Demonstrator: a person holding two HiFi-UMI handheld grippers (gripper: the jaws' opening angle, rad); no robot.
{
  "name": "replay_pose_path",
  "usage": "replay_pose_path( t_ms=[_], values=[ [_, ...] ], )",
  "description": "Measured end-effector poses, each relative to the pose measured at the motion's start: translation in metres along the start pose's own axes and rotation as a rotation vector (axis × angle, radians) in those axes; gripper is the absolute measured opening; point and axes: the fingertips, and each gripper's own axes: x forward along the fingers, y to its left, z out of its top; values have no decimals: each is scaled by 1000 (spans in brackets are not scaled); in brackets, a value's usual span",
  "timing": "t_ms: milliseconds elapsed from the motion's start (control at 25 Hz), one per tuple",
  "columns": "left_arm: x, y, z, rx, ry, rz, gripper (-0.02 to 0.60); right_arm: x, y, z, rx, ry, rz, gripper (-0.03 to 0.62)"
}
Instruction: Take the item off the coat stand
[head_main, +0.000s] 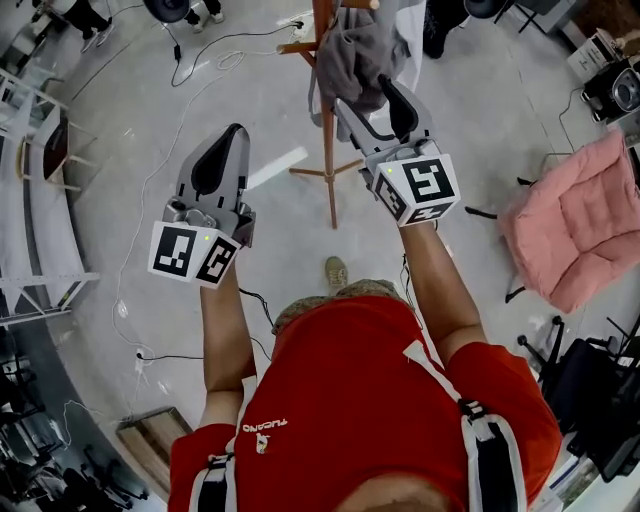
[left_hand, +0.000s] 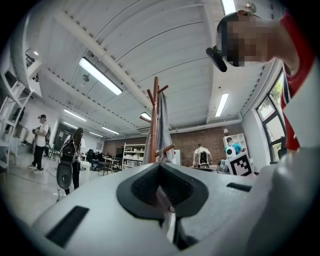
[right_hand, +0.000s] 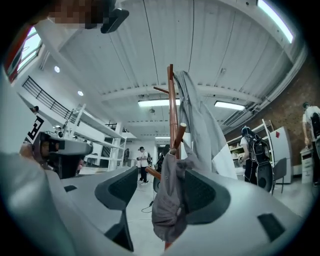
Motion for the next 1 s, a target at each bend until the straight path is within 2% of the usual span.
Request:
replay_pose_path(
  t_ms=[320,560,600,640,720,760,800,1000],
  values=[
    [39,43,-2,-3,11,-17,9,64,-26,-21,-9,95,-45,314],
    [54,63,-5,-5,17,-83,9,87,-30,-28,-34,107,-89,306],
    [56,65,-4,-2,19,-100,9,88,-31,-27,-39,100,-107,271],
    [57,66,-4,2,19,-117,9,88,-32,-26,-46,94,-123,201],
    [60,68,-3,6,20,-144,9,88,-34,-23,-60,85,-144,103],
    [61,69,-3,5,20,-155,9,89,-34,-22,-66,84,-149,74],
    [63,70,-3,3,21,-164,9,89,-34,-21,-71,83,-151,52],
    [67,73,-4,-13,12,-206,9,83,-32,-6,-104,53,-172,40]
  ],
)
